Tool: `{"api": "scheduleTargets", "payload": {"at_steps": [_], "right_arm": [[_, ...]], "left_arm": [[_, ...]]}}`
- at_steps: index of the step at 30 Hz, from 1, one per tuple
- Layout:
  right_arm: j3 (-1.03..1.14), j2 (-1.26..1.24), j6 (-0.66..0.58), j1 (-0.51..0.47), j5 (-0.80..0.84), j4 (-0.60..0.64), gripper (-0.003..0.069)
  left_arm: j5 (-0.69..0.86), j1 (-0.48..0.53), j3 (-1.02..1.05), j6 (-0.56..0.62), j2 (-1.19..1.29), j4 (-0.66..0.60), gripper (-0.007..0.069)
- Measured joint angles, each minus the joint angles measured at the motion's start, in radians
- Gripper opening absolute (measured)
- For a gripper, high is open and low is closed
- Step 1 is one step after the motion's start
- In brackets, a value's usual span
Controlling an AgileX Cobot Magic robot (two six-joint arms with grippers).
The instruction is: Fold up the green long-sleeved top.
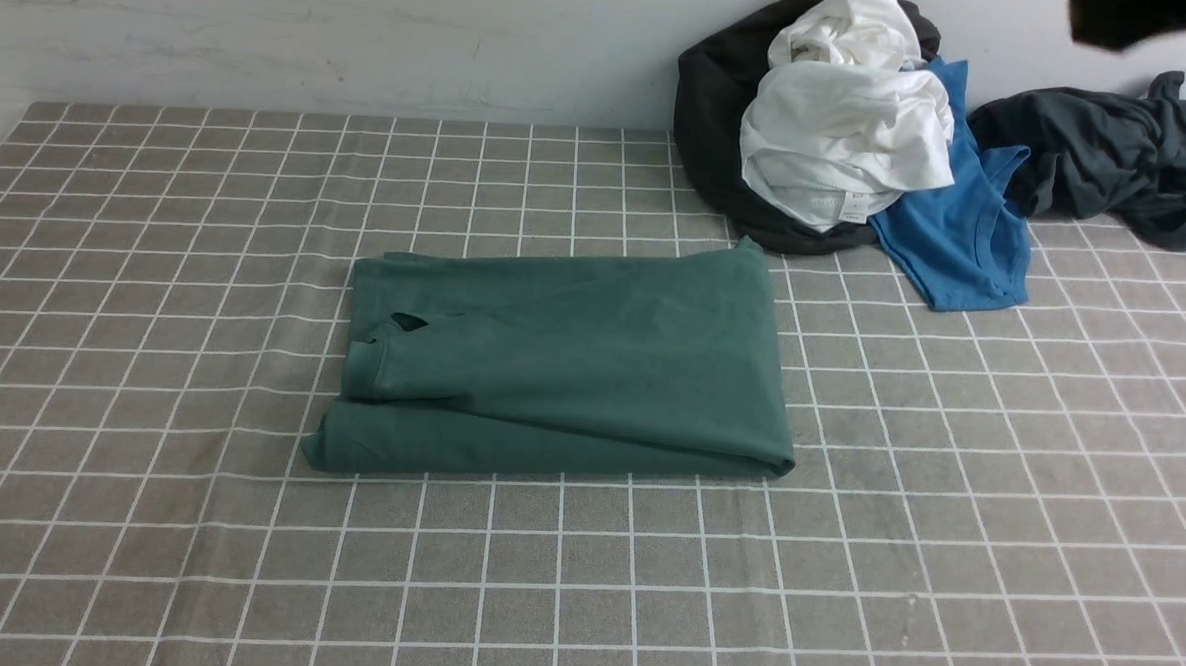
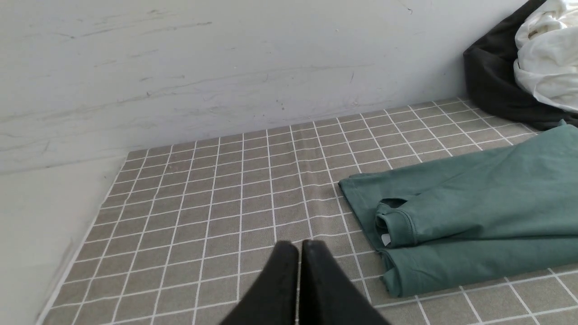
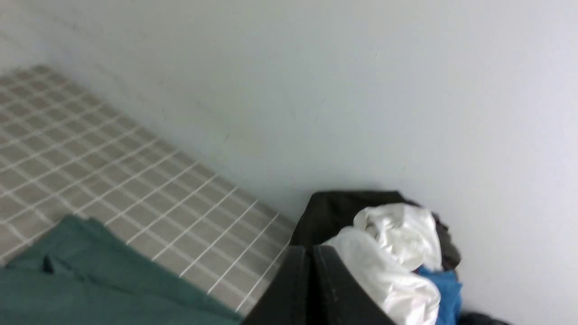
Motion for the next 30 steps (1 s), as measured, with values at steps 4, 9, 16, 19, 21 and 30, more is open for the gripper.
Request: {"api": "scheduleTargets", "payload": {"at_steps": [4,9,16,19,21,30], "right_arm": [[0.343,-0.239,-0.005,0.0,-0.426,0.0,-0.0014],[0.676,-0.49,-0.005,0.0,-0.792,0.0,-0.0014],[0.949,-0.608,-0.005,0.0,-0.823,0.0,-0.0014],[1.049,-0.608,-0.005,0.0,-0.803,0.0,-0.0014],[1.095,-0.608,-0.005,0.0,-0.777,0.0,-0.0014],[1.106,-0.616,-0.007,0.0,-0.405,0.0,-0.0014]], "left_arm": [[0.0,0.0,0.0,0.0,0.0,0.001,-0.0007],[0.0,0.0,0.0,0.0,0.0,0.002,-0.0007],[0.0,0.0,0.0,0.0,0.0,0.003,-0.0007],[0.0,0.0,0.0,0.0,0.0,0.003,-0.0007],[0.0,0.0,0.0,0.0,0.0,0.003,-0.0007],[0.0,0.0,0.0,0.0,0.0,0.003,-0.0007]]}}
